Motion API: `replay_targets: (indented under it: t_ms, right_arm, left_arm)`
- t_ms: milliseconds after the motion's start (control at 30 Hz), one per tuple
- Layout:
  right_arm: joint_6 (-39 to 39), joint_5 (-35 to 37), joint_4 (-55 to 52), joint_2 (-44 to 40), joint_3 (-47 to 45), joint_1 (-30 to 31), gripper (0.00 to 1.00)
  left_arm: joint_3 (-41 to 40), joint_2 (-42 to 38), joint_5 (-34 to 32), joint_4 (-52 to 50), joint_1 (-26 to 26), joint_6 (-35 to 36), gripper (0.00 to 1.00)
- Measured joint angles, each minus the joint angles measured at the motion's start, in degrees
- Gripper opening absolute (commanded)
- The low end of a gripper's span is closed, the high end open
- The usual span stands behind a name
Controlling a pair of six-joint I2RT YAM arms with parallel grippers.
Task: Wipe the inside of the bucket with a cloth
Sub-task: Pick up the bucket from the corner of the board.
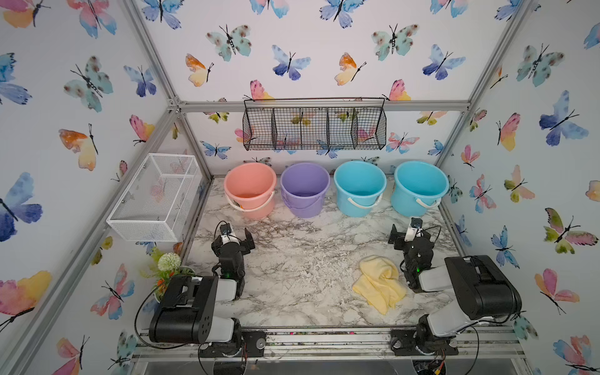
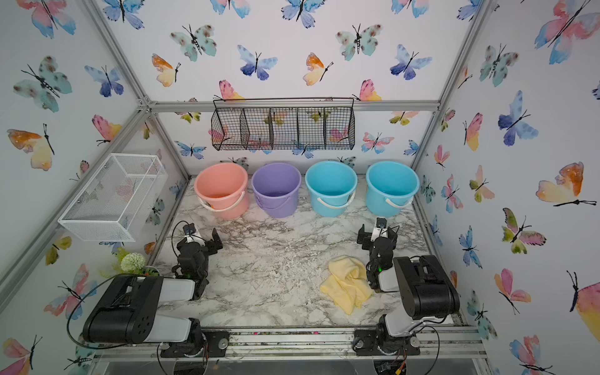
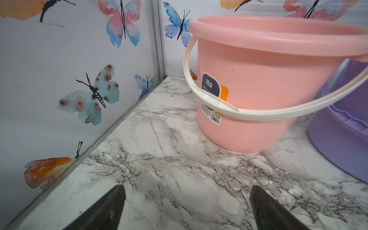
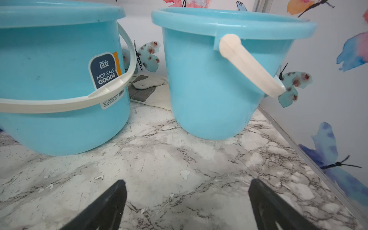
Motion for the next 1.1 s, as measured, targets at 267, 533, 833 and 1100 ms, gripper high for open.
replay_targets:
  t_ms: [267,533,833,1100]
  right_arm:
    - [0.0,-0.02,0.0,0.0,0.0,0.0,0.98]
    - [0.0,-0.02,0.0,0.0,0.0,0.0,0.98]
    - [0.0,-0.02,0.0,0.0,0.0,0.0,0.98]
    - [-0.24,-0.24,-1.86,-1.95,0.0,0.0,0.99]
  left_arm:
    - [0.0,0.0,-0.02,0.0,0.0,0.0,0.98]
    - [0.0,0.0,-0.02,0.0,0.0,0.0,0.98]
    - [0.0,0.0,-0.02,0.0,0.0,0.0,0.98]
    - [0.0,-0.24,-0.04,-0.09,0.0,0.0,0.98]
